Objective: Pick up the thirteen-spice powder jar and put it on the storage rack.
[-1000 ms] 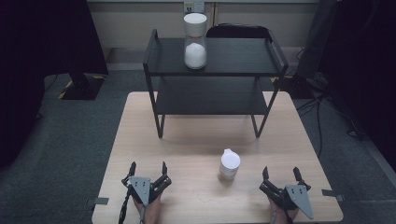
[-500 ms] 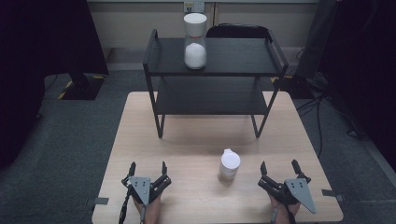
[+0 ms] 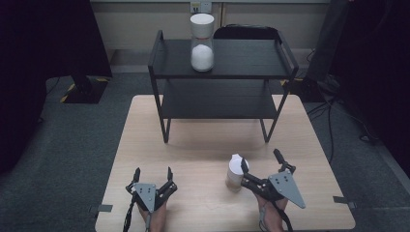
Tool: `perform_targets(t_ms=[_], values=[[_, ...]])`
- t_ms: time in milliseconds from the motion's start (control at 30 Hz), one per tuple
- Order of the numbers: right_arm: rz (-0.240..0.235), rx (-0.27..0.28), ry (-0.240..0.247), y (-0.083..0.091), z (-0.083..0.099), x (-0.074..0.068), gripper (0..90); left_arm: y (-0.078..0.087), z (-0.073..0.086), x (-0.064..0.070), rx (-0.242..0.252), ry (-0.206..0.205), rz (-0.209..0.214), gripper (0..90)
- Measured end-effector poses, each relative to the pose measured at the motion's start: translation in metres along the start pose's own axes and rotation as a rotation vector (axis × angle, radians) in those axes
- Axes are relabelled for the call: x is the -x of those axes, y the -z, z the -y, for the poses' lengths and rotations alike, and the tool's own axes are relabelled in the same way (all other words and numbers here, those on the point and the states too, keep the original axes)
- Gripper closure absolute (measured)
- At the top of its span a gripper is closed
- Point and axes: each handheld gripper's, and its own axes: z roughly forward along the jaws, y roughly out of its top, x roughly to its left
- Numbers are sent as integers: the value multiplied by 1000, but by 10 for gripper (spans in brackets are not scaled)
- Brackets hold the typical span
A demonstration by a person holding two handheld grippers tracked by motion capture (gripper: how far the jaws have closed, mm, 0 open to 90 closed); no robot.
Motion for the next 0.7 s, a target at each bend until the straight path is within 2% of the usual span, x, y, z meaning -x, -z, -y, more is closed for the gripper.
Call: perform_targets(t_ms=[100, 233, 700], values=[[-25, -12, 0, -2, 3, -8, 0, 0, 0, 0, 1, 0, 0, 0], [-34, -42, 16, -4, 11, -17, 0, 0, 0, 0, 0, 0, 1, 0], [-45, -75, -27, -3, 38, -26, 21, 0, 0, 0, 1, 0, 0, 0]])
